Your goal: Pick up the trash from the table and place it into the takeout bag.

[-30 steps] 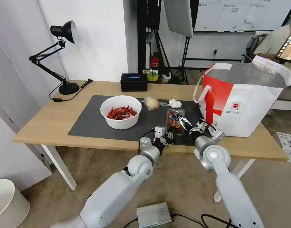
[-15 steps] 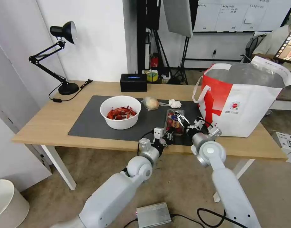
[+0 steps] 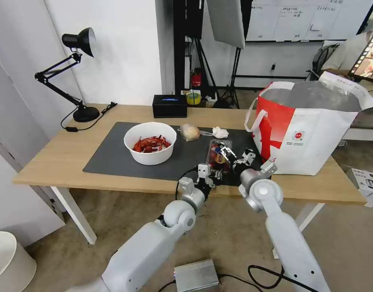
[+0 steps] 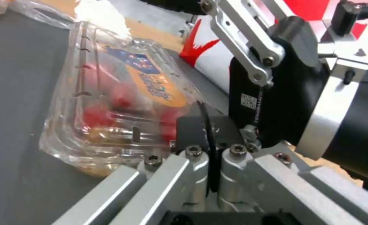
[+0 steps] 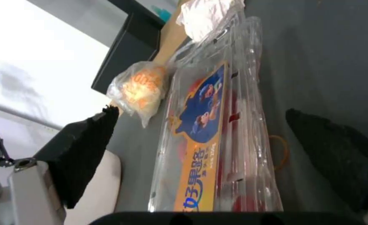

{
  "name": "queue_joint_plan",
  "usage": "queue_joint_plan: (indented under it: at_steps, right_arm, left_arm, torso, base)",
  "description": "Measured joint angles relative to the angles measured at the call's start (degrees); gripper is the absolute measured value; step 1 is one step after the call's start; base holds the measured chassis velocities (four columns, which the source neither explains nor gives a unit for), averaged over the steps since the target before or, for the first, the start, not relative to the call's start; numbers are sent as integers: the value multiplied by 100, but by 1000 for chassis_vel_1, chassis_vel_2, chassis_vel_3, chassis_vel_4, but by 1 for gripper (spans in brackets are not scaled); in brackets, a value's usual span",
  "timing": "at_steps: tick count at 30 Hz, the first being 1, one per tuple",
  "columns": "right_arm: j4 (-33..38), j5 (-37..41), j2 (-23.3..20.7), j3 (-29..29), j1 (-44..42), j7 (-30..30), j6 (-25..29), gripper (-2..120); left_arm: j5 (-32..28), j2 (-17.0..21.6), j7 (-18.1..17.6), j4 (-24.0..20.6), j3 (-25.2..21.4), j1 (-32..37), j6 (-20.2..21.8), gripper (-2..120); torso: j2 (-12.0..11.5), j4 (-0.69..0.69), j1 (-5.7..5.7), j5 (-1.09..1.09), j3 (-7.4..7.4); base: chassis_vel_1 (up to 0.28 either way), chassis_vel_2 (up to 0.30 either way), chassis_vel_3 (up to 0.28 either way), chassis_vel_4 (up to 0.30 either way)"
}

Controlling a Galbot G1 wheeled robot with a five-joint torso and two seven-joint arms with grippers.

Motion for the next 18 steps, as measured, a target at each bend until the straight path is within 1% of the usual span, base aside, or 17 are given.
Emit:
queue_joint_plan:
  at_steps: [5, 6, 7, 8, 9, 10, 11, 12, 14, 16, 17, 18]
  right_arm:
    - [-13, -13, 7, -6, 1, 16, -29, 95]
    - [-15, -17, 7, -7, 1, 24, -45, 93]
    - [-21, -20, 7, -11, 1, 38, -69, 90]
    - [-21, -20, 7, -11, 1, 38, -69, 90]
    - [-29, -23, 7, -13, 2, 60, -100, 83]
    - [-37, -26, 6, -16, 2, 68, -114, 82]
    - [-52, -50, 5, -38, 5, 79, -145, 75]
    - [-52, -50, 5, -38, 5, 79, -145, 75]
    - [-71, -98, 2, -55, 12, 97, -209, 63]
    - [-89, -110, 2, -60, 17, 130, -246, 54]
    - [-89, -110, 2, -60, 17, 130, -246, 54]
    - [-95, -112, 2, -60, 17, 139, -251, 51]
  left_arm:
    - [0, -3, 10, 3, -13, 18, 0, 0]
    - [0, -4, 13, 5, -17, 26, 0, 0]
    - [0, -6, 19, 5, -20, 35, 0, 0]
    - [0, -6, 19, 5, -20, 35, 0, 0]
    - [0, -9, 26, 6, -22, 42, -1, 0]
    - [0, -10, 28, 5, -22, 45, -1, 0]
    - [0, -12, 35, 5, -23, 51, -3, 0]
    - [0, -12, 35, 5, -23, 51, -3, 0]
    - [-4, -12, 45, 3, -26, 54, -4, 0]
    - [-5, -14, 52, 3, -27, 58, -4, 0]
    - [-5, -14, 52, 3, -27, 58, -4, 0]
    - [-6, -16, 53, 3, -28, 60, -4, 0]
  torso:
    - [0, 0, 0, 0, 0]
    - [0, -1, -1, 0, 0]
    - [0, -1, 0, 0, 0]
    - [0, -1, 0, 0, 0]
    - [0, -1, 0, 0, 0]
    - [0, -1, 0, 1, 0]
    - [-2, 1, 1, 3, 2]
    - [-2, 1, 1, 3, 2]
    - [-3, 3, 3, 3, 2]
    - [-3, 4, 3, 4, 2]
    - [-3, 4, 3, 4, 2]
    - [-3, 4, 3, 4, 2]
  base:
    - [0, 0, 0, 0]
    - [0, 0, 0, 0]
    - [0, 0, 0, 0]
    - [0, 0, 0, 0]
    - [0, 0, 0, 0]
    - [0, 0, 0, 0]
    - [0, 0, 0, 0]
    - [0, 0, 0, 0]
    - [0, 0, 0, 0]
    - [0, 0, 0, 0]
    - [0, 0, 0, 0]
    - [0, 0, 0, 0]
